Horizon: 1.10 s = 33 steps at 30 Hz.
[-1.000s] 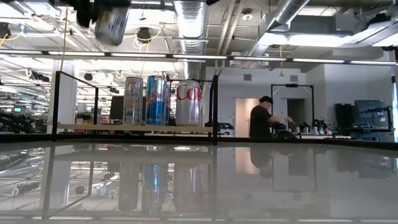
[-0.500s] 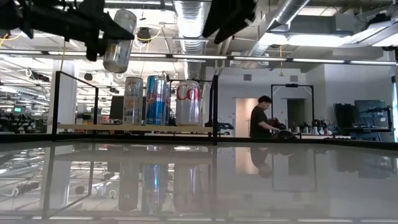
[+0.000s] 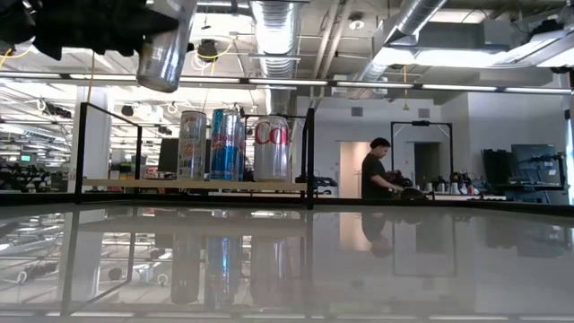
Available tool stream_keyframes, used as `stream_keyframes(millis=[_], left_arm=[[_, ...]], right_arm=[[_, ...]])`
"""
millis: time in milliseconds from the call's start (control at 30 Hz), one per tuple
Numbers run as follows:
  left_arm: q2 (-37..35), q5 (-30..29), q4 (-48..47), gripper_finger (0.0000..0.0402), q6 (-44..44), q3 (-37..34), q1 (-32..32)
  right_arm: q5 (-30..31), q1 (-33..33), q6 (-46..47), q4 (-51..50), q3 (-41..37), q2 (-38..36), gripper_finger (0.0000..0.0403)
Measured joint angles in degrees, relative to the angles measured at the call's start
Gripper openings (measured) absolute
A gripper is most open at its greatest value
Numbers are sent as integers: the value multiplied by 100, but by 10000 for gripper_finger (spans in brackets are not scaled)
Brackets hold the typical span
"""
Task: Place canned beverage on shelf
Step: Put the orange soda can on the shelf
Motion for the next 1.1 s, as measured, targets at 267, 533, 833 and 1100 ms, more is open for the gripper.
stream_keyframes(millis=[267,533,833,1100], left_arm=[[119,-130,102,234,87,0,-1052],[653,-1183,708,234,535,2,-2350],[1420,-1781,1392,234,698,9,-2681],[1997,-1770,2007,234,601,7,-2686]], right_arm=[[-1307,-575,674,877,-8,216,380],[-1494,-526,645,1780,111,882,380],[-1493,-499,645,1778,415,1148,380],[-1491,-421,629,1607,420,1148,377]])
